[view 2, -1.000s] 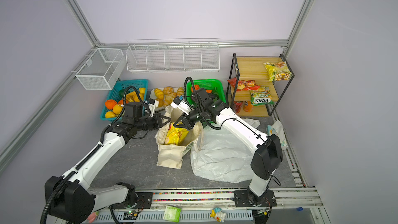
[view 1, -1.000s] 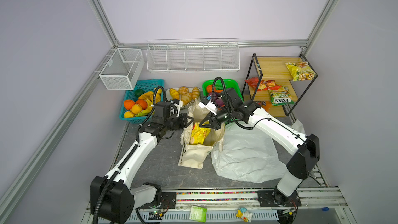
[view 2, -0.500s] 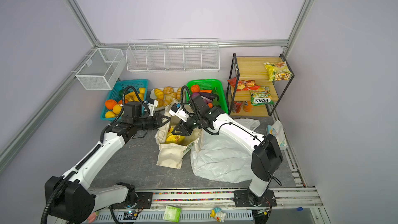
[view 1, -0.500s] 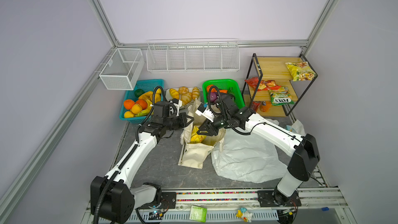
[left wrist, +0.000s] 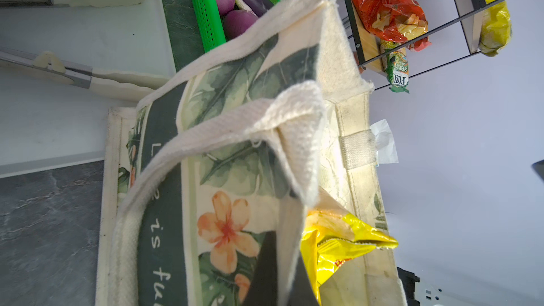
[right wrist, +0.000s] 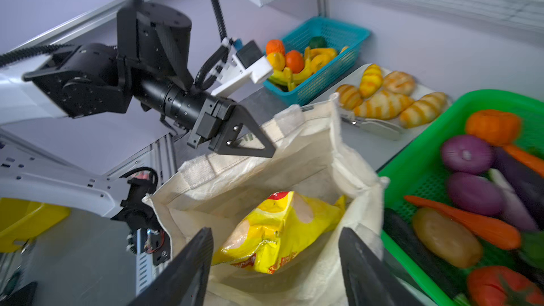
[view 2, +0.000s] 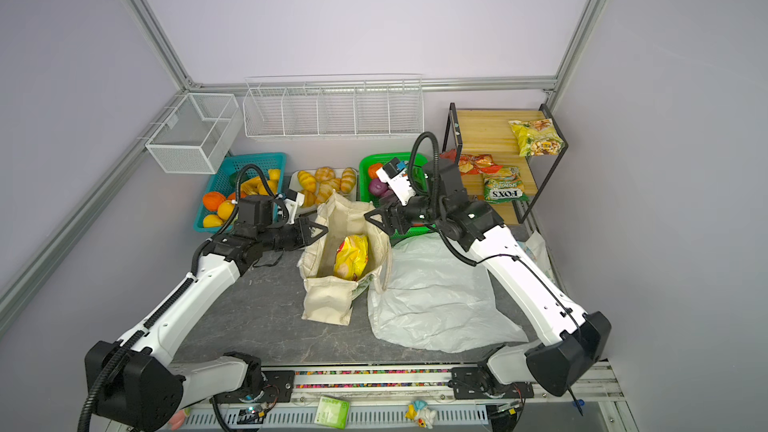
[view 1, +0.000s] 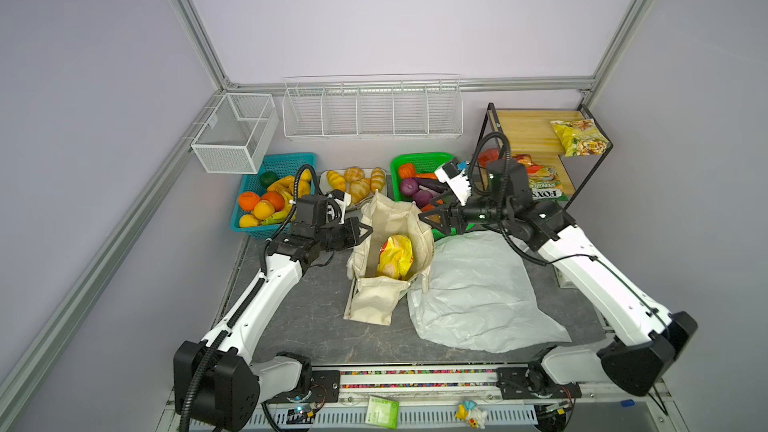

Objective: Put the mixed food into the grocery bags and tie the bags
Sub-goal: 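Lower the chip bag into the tote held open by the left gripper, then reach the right gripper to the shelf and grasp the yellow food bag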

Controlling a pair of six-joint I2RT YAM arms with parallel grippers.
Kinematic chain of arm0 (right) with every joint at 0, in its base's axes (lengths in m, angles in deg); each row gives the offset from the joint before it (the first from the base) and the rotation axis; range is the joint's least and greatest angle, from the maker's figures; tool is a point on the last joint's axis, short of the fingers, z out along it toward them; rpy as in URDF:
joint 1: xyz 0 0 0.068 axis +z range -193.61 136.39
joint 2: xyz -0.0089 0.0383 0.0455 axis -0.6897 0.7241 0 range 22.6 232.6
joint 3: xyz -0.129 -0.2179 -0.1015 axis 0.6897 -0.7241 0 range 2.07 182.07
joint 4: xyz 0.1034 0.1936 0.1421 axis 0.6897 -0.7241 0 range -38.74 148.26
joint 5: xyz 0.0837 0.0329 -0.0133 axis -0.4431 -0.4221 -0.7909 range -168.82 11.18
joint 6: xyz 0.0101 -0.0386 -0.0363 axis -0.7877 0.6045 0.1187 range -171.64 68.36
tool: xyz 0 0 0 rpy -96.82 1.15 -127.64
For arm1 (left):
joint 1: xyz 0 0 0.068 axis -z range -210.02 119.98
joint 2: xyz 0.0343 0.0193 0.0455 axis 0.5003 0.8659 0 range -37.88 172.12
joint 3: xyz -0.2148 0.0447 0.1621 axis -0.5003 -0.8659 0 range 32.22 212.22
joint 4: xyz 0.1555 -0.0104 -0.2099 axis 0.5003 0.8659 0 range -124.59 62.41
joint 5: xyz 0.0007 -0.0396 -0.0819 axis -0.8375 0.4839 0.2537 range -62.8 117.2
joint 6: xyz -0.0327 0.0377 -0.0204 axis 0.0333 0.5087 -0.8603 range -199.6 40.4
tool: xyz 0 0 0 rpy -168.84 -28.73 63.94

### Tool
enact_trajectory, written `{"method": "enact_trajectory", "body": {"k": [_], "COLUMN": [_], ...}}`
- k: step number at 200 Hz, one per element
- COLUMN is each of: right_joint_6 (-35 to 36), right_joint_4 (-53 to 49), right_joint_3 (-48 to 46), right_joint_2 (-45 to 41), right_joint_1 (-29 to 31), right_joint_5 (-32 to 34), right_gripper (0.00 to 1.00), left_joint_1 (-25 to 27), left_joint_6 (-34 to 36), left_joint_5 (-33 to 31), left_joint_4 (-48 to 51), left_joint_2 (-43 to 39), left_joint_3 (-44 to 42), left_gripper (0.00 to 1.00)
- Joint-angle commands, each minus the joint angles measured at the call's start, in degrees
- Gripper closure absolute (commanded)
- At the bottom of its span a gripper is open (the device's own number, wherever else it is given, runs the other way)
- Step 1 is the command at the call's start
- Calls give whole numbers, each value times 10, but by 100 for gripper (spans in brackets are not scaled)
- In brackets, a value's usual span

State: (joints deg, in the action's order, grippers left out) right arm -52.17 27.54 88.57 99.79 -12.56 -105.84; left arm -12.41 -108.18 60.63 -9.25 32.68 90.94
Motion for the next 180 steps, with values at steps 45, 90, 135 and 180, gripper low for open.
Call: {"method": "enact_trajectory", "body": {"k": [45, 90, 135, 180], "right_joint_6": [-82, -248, -430, -494], "right_joint_4": [-77, -6, 110, 157], "right_joint_3": [68, 46, -15, -17], "right_joint_2": [-74, -71, -35, 6], "right_joint_1": [-188, -343, -422, -430], "right_joint_5": [266, 302, 246, 246], "right_gripper": [22, 20, 22, 24], "left_joint_1": [-4, -4, -4, -4], "left_joint_6": [-2, -7, -14, -16], "left_joint_5": [12, 22, 29, 31], "left_joint_4": [-35, -53, -64, -69], "left_joint_2": [-10, -18, -30, -30], "left_joint_3": [1, -6, -12, -15], "left_gripper": [100, 100, 100, 100]}}
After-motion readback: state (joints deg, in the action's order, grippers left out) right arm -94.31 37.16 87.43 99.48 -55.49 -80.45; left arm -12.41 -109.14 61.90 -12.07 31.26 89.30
